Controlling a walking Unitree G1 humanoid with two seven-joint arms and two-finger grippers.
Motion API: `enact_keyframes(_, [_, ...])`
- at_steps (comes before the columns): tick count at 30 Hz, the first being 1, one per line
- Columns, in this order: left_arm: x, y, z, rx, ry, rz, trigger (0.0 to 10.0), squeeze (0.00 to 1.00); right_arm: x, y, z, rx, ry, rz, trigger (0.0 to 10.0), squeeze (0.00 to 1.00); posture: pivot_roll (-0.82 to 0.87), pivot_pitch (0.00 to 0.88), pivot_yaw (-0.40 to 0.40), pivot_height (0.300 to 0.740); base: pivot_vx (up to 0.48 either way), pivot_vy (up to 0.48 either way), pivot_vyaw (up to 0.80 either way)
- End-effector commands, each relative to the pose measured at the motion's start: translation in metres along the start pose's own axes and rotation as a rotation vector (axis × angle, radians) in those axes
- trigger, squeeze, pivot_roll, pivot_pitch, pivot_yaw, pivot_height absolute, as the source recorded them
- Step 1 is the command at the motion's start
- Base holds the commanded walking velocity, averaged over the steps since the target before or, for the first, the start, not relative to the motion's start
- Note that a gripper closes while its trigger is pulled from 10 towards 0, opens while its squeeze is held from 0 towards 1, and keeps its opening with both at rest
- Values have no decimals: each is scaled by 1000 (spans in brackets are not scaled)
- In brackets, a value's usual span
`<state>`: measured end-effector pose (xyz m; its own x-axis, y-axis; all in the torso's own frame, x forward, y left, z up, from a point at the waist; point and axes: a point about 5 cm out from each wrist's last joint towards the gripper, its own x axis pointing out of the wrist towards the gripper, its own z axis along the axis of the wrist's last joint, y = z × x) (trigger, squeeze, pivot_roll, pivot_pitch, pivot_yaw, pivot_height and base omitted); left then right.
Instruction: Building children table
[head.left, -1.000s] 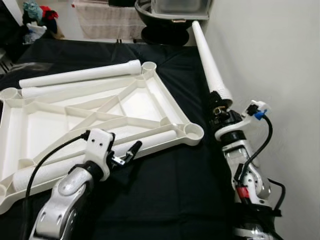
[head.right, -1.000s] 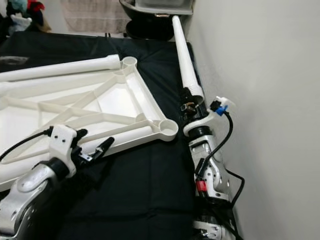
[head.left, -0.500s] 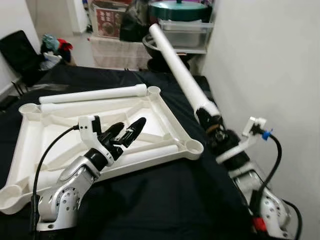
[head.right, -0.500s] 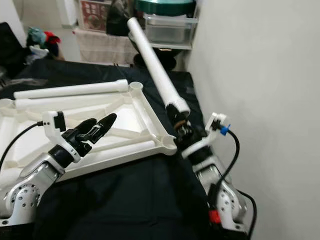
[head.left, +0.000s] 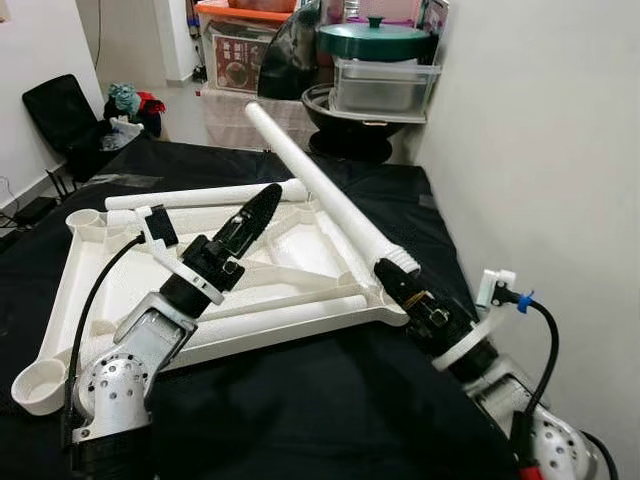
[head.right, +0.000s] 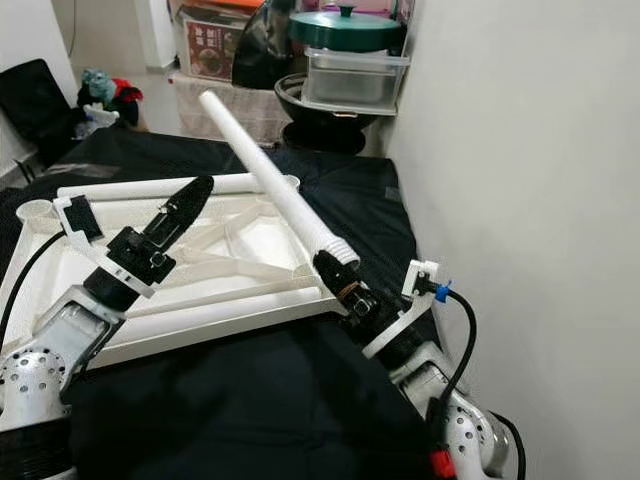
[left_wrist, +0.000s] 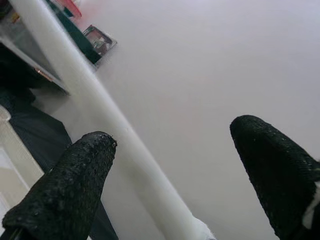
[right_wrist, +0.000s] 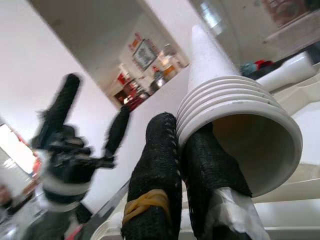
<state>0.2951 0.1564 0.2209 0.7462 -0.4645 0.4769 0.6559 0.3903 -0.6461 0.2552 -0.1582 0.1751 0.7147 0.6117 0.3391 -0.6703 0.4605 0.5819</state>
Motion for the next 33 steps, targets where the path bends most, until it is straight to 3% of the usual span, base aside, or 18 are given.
enact_keyframes(1, [2,4,2,-59,-9,5,10000,0,-4,10,-3,13,43,90,0,0,35,0,-77,740,0,0,0])
enact_keyframes(12, [3,9,-2,-116,11,3,10000,0,-6,5,1,6,21,75,0,0,29,0,-71,740,0,0,0])
enact_keyframes(24, [6,19,-2,-136,16,18,10000,0,-7,17,2,55,19,181,0,0,25,0,-68,740,0,0,0])
enact_keyframes(31, [11,21,3,-130,10,15,10000,0,-20,25,-15,69,181,290,0,0,26,0,-63,740,0,0,0])
enact_keyframes(33, [11,21,3,-130,10,15,10000,0,-20,25,-15,69,181,290,0,0,26,0,-63,740,0,0,0])
